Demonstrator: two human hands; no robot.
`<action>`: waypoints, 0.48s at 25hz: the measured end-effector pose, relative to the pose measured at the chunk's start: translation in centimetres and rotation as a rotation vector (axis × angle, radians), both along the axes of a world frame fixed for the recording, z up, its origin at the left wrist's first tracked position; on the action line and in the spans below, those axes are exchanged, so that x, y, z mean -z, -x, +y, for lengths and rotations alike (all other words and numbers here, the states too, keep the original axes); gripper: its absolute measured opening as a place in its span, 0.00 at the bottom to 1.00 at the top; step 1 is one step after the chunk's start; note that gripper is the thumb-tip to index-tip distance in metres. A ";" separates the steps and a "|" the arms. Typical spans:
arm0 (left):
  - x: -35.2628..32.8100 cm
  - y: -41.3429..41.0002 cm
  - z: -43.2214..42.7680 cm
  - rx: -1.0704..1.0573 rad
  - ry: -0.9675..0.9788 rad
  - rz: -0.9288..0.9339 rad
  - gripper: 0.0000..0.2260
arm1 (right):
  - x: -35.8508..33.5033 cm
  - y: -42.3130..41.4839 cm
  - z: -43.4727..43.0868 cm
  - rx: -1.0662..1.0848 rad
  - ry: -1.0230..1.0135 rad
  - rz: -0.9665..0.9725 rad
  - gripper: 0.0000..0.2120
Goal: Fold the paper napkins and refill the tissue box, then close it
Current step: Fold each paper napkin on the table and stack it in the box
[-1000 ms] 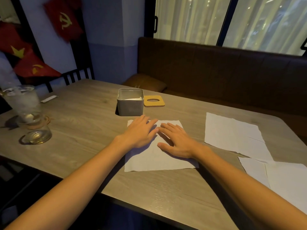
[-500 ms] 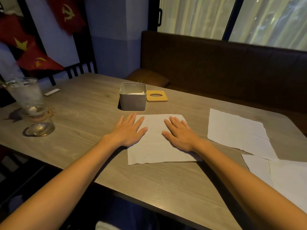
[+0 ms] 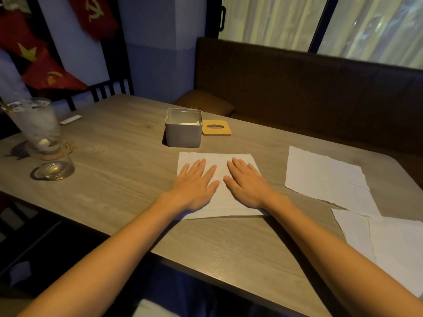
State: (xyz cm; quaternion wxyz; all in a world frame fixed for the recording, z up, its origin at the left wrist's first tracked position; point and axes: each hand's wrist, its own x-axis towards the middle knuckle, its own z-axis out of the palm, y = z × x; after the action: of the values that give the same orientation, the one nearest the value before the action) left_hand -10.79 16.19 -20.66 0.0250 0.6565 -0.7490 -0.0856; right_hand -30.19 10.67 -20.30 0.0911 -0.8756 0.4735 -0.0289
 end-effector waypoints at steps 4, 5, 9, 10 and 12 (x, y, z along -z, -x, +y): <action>0.2 -4.0 1.2 0.018 0.005 -0.037 0.28 | 0.0 2.2 0.1 0.051 0.018 0.002 0.34; 0.2 -4.8 1.5 0.011 0.007 -0.039 0.28 | -0.2 2.5 0.4 0.065 0.031 -0.009 0.35; -1.0 -6.3 1.7 -0.022 0.086 0.031 0.27 | -1.0 3.3 0.3 0.111 0.032 -0.122 0.29; -1.4 -6.3 1.0 -0.040 0.114 0.077 0.26 | -1.3 3.3 -0.3 0.117 0.005 -0.149 0.29; -2.1 -6.0 -1.1 -0.061 0.119 0.160 0.25 | -2.3 3.0 -2.2 0.135 -0.032 -0.196 0.26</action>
State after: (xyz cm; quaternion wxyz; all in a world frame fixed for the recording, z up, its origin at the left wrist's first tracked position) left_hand -4.74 15.07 -18.53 0.1264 0.6673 -0.7281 -0.0924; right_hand -33.21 8.51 -18.04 0.1490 -0.8332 0.5205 -0.1130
